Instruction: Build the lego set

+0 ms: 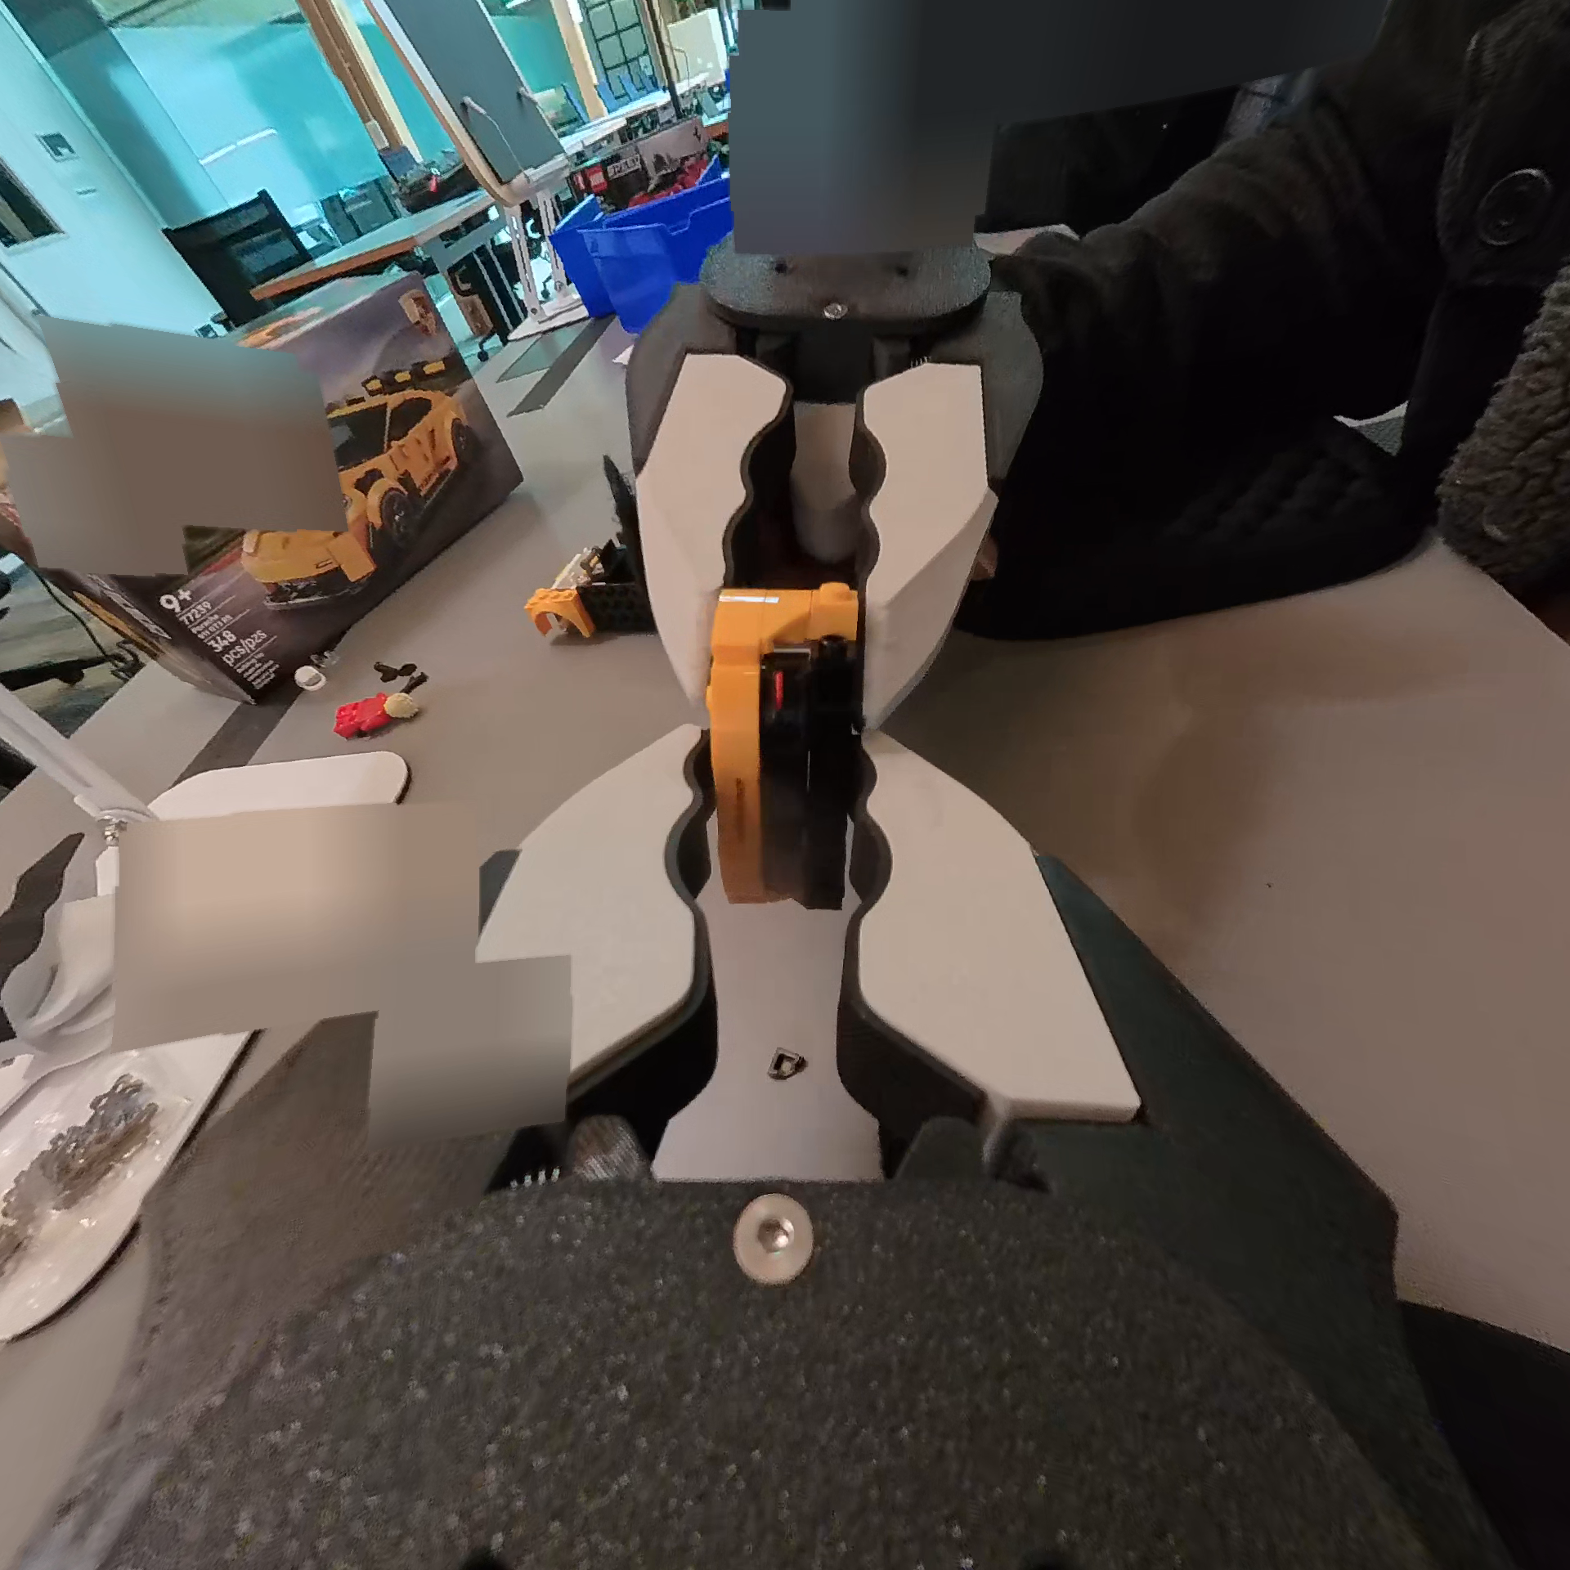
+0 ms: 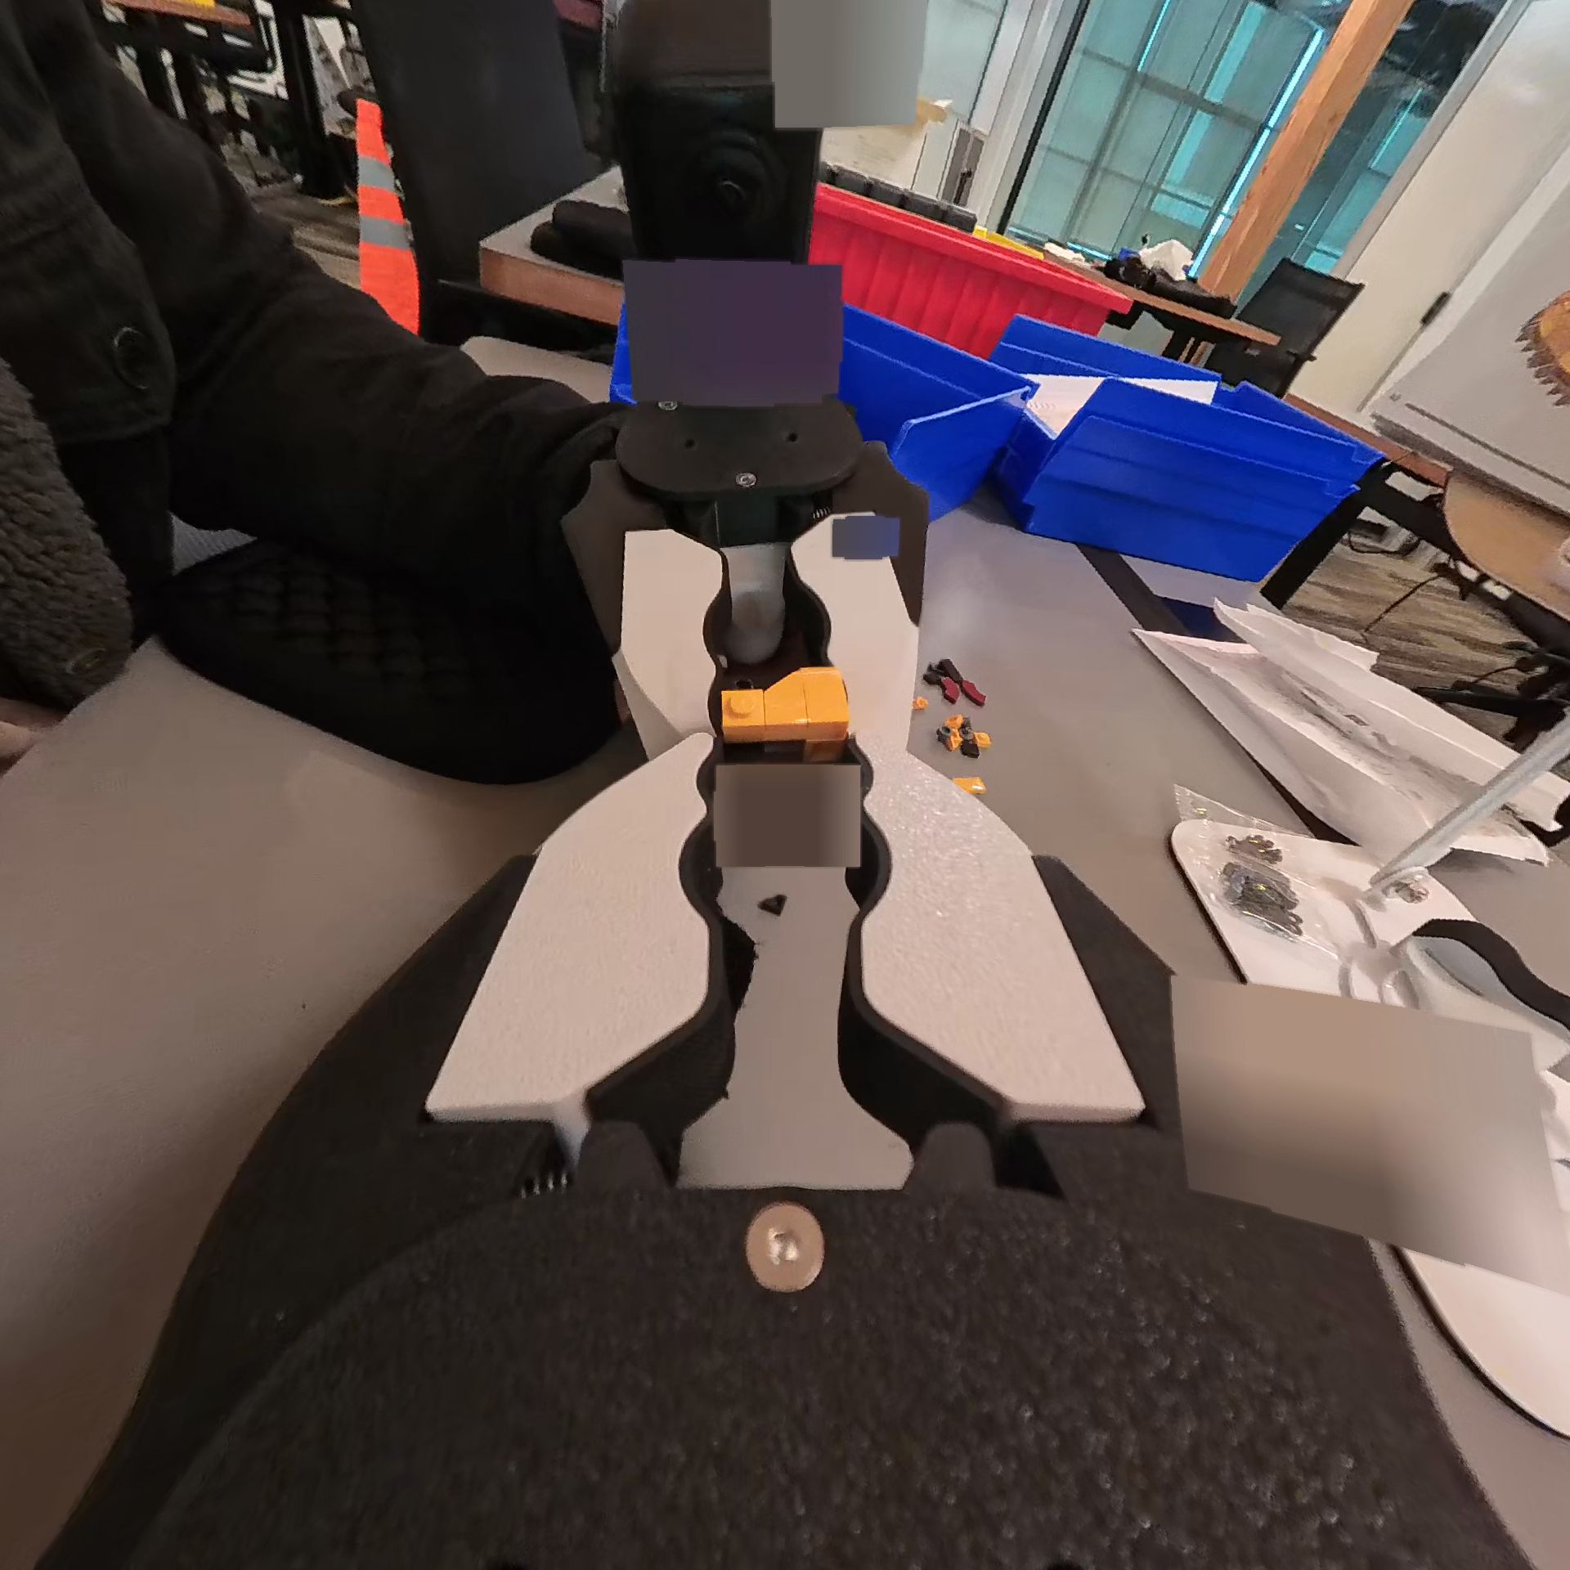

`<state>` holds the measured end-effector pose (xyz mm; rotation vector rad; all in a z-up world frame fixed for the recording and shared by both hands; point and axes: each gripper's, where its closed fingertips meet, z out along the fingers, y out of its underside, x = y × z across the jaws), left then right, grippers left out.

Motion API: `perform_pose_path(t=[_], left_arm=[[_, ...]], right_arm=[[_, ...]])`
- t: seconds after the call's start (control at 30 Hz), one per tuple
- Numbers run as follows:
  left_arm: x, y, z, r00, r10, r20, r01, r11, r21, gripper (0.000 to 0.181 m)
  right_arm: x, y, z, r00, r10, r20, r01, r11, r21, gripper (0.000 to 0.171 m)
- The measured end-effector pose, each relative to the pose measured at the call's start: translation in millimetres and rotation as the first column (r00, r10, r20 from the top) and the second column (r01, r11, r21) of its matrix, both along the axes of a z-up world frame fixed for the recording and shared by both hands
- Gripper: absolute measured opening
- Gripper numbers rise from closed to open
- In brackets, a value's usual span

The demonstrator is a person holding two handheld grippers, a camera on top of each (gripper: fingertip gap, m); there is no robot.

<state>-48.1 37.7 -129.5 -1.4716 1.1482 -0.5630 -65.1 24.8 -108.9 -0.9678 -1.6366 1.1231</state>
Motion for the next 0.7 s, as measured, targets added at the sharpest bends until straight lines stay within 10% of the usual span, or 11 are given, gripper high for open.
perform_pose_path(t=[0.7], left_arm=[[-7.6,1.7,4.6,1.0,0.015,0.009,-0.015,0.999,0.038,0.028]], right_arm=[[-0.2,6.0,1.4,1.0,-0.027,-0.001,0.027,0.999,-0.03,0.026]])
